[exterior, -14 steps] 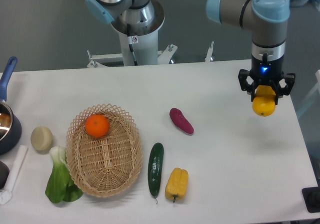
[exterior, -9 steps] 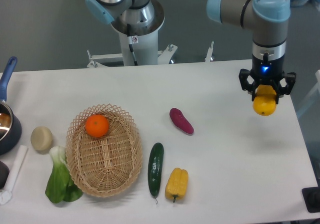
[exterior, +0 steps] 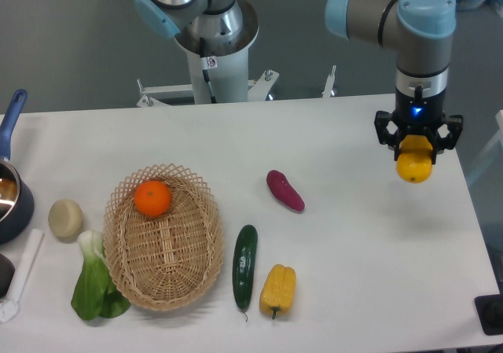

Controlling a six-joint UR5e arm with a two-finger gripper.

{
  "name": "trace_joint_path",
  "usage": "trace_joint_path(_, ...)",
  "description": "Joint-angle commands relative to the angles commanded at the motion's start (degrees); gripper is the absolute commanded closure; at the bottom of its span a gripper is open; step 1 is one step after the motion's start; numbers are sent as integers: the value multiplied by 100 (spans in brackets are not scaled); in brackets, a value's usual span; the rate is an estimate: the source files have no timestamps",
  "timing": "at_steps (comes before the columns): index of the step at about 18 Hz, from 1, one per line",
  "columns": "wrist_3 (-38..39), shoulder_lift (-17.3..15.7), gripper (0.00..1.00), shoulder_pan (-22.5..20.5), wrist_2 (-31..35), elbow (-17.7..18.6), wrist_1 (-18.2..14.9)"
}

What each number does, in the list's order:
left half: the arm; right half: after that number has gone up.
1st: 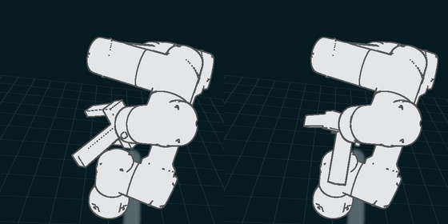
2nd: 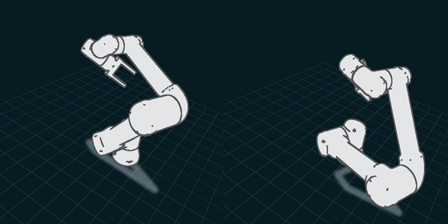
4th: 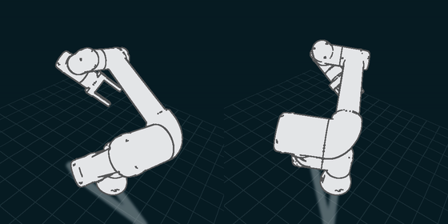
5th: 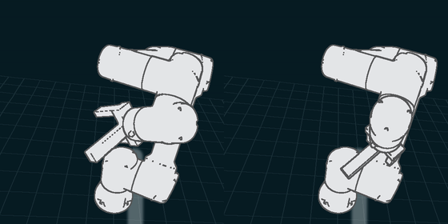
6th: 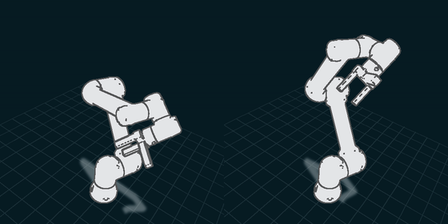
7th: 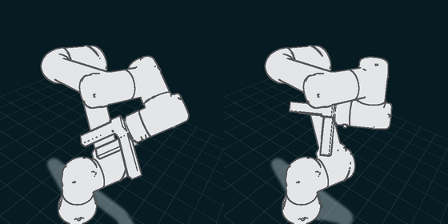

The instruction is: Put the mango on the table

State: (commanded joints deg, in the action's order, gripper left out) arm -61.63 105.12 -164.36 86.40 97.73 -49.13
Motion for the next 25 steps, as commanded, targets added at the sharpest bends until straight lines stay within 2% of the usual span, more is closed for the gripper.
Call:
trace_joint_path(3, 519, 184, 60, 17, 0, -35, 26)
trace_joint_path(7, 696, 509, 59, 88, -9, -88, 35)
trace_joint_path(15, 1644, 1186, 59, 491, -554, -562, 35)
trace_joint_path(20, 1584, 1538, 58, 668, -528, -668, 62)
trace_joint_path(25, 1278, 1670, 56, 677, -510, -668, 79)
